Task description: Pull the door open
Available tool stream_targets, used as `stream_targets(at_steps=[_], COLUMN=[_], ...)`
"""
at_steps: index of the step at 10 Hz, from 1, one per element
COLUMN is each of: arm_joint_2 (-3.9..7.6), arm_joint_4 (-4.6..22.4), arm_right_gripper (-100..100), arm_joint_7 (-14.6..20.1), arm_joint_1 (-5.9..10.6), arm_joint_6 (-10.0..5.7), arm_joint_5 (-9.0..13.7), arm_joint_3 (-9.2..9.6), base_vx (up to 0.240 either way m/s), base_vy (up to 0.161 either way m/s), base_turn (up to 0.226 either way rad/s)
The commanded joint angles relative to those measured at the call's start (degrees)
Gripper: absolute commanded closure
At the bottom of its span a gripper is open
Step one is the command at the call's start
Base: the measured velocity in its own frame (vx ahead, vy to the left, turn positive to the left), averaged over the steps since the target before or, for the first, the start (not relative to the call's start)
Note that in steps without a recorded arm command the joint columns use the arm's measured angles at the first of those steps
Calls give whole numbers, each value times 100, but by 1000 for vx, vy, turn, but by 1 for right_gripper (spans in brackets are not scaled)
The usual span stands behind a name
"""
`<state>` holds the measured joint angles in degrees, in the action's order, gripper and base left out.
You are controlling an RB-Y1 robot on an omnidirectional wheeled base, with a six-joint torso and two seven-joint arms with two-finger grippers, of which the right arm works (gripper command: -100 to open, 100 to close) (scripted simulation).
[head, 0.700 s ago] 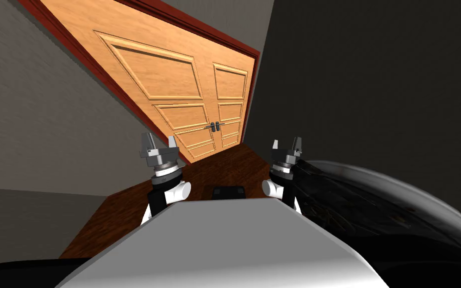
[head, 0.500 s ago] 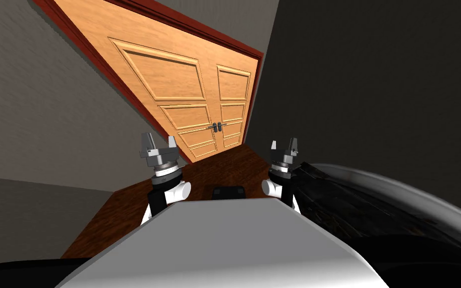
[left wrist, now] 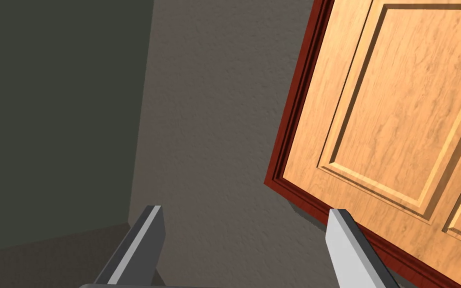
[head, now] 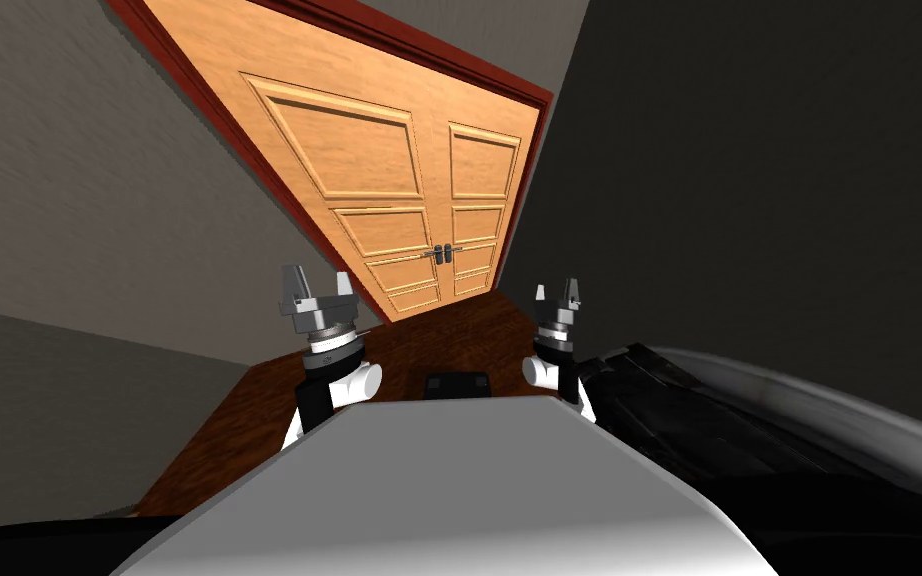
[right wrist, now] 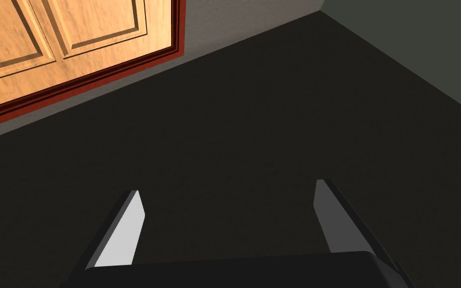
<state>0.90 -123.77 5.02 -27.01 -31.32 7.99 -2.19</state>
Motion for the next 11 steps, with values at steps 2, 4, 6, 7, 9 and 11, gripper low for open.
stream_targets(at_steps=[2, 4, 6, 7, 9, 11], arm_joint_2=[156, 273, 401, 467, 602, 672], arm_joint_4=[385, 686, 1031, 1206, 1545, 1767], arm_right_gripper=[-100, -100, -100, -100, -100, -100], arm_joint_7=[41, 62, 87, 99, 125, 139], arm_joint_1=[128, 257, 404, 478, 635, 718], arm_joint_6=[-27, -17, -4, 2, 15, 22], arm_joint_5=[48, 84, 124, 145, 188, 211], arm_joint_3=[-64, -115, -173, -203, -265, -298], base_vx=[79, 84, 91, 93, 94, 79], base_vy=[-2, 5, -3, -23, -16, -11], base_turn=[166, 187, 176, 219, 191, 148])
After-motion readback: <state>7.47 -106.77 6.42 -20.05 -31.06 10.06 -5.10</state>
